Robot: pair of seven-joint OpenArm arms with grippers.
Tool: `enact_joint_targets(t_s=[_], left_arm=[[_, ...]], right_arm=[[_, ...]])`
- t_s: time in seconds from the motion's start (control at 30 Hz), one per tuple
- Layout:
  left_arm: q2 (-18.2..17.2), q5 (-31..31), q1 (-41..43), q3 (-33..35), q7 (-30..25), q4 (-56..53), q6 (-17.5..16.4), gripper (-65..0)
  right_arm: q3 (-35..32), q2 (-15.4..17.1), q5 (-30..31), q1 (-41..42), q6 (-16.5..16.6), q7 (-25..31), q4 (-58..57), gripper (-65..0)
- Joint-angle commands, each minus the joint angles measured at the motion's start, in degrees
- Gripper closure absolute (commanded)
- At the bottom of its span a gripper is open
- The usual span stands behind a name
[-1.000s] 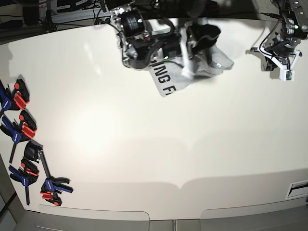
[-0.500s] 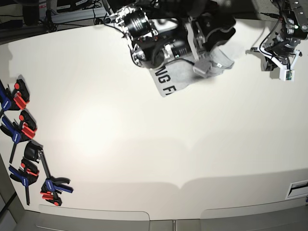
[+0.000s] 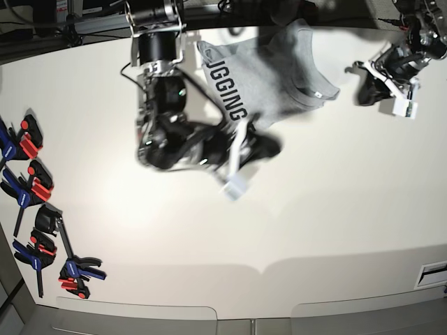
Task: Fold the T-shirt properly
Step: 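Carry the bundle with the right gripper toward the clamps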
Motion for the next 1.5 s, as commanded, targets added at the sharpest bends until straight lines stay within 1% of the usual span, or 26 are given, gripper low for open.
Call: enact_joint_targets(t_s=[0.0,0.03,0.1,0.17,0.3,0.4,0.47,0.57,0.6,0.77,0.83,0.87,0.93,1.0,1.07,1.17,1.23,1.33,1.4,1.47], left_arm=[[-0.63,-5.44,-0.13,-0.24,0.81,1.38,-2.05,0.0],[-0.61,-10.1,-0.13,-0.22,3.52,1.57,-3.79,0.0],[-0.61,-17.86,-0.11,-0.22,8.09,2.05,-3.79,0.0],[-0.61,-21.66,-0.09,0.17,10.73,2.12,-3.79,0.0],[-0.61,-21.92,1.51,4.94,11.67,2.12,-3.79,0.0],[-0.63,-21.9,3.17,11.32,13.97,2.12,-3.79,0.0],[-0.63,-21.88,4.0,15.63,14.51,2.1,-3.79,0.0],[-0.63,-21.31,4.31,20.68,14.45,2.1,-3.79,0.0],[-0.61,-19.65,4.31,22.1,14.21,2.1,-3.79,0.0],[-0.63,-5.27,4.33,27.69,10.82,1.7,-3.79,0.0],[-0.63,-0.7,4.31,28.68,9.01,1.7,-3.79,0.0],[-0.61,1.09,4.31,28.7,7.82,1.7,-3.43,0.0],[-0.63,4.76,4.28,28.65,5.97,1.7,-1.36,0.0],[-0.63,8.5,4.31,28.65,4.74,1.7,0.22,0.0],[-0.66,13.25,4.28,28.65,3.98,1.7,2.12,0.0],[-0.66,21.07,4.26,28.61,1.4,1.7,5.29,0.0],[-0.63,25.2,4.26,28.61,-0.63,1.7,7.52,0.0],[-0.63,29.92,4.26,28.61,-3.08,1.7,10.14,0.0],[-0.63,32.2,4.17,28.61,-4.92,1.7,11.06,0.0],[-0.63,33.92,3.56,28.61,-6.58,1.7,12.76,0.0]], right_arm=[[1.29,-0.15,-0.31,2.49,0.49,1.6,0.79,0.0],[2.43,0.35,-1.57,3.34,0.49,1.88,0.33,0.0],[3.3,1.6,-1.84,4.57,0.49,2.38,-1.31,0.0],[3.26,2.25,-2.25,5.57,0.49,2.43,-3.93,0.0],[2.78,2.86,-3.08,7.48,0.49,2.91,-11.65,0.0],[2.78,2.82,-3.1,9.22,0.49,3.39,-17.84,0.0],[2.78,2.82,-3.15,10.47,0.49,3.41,-21.31,0.0],[2.78,2.89,-3.15,11.63,0.49,1.42,-25.09,0.0],[2.75,3.04,-3.04,11.74,0.49,0.85,-25.88,0.0],[1.2,4.98,-2.84,11.69,0.49,0.13,-29.03,0.0],[-0.68,5.81,-2.03,11.63,0.49,-0.39,-29.55,0.0],[-1.9,6.27,-0.57,11.52,0.49,-0.94,-29.55,0.0],[-4.68,6.97,3.41,11.39,0.49,-2.59,-29.55,0.0],[-7.65,7.48,7.32,11.23,0.49,-2.59,-29.55,0.0],[-10.36,7.69,9.81,11.04,0.49,-2.59,-29.55,0.0],[-13.03,8.15,11.17,10.4,0.49,-2.59,-29.55,0.0],[-13.35,8.66,11.08,9.94,0.49,-2.59,-29.55,0.0],[-13.25,10.08,10.95,9.81,0.49,-2.59,-29.55,0.0],[-13.2,11.32,11.08,9.81,0.49,-2.59,-29.55,0.0],[-13.2,12.68,11.41,9.81,0.49,-2.59,-29.55,0.0]])
